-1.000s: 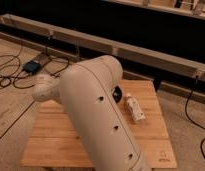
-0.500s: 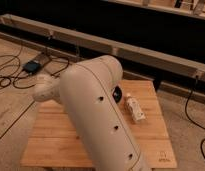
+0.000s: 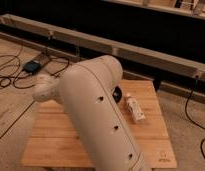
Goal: Wipe the white sponge on the table
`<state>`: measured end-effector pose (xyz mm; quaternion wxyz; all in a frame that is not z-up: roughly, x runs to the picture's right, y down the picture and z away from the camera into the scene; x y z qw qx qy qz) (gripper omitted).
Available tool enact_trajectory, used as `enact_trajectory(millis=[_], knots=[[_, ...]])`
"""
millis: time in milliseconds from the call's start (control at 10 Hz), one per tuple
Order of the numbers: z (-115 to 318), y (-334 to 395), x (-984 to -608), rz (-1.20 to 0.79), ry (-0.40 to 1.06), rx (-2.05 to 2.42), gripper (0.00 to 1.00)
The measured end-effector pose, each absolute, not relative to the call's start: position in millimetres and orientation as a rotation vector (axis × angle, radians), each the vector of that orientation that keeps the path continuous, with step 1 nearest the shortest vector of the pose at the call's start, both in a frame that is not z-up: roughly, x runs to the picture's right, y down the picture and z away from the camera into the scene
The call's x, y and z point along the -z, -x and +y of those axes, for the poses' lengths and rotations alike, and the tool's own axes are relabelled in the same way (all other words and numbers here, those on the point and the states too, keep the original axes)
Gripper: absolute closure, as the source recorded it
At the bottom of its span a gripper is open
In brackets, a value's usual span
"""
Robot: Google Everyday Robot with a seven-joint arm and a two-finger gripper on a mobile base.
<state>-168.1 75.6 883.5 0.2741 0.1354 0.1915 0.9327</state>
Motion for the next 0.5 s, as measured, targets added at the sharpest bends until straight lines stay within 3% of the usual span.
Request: enact_trajectory(millis=[100, 500], knots=[[75.5, 168.1, -883.4, 0.515, -0.364, -2.508, 0.21], [75.5, 168.1, -883.5, 0.515, -0.364, -2.508, 0.2]])
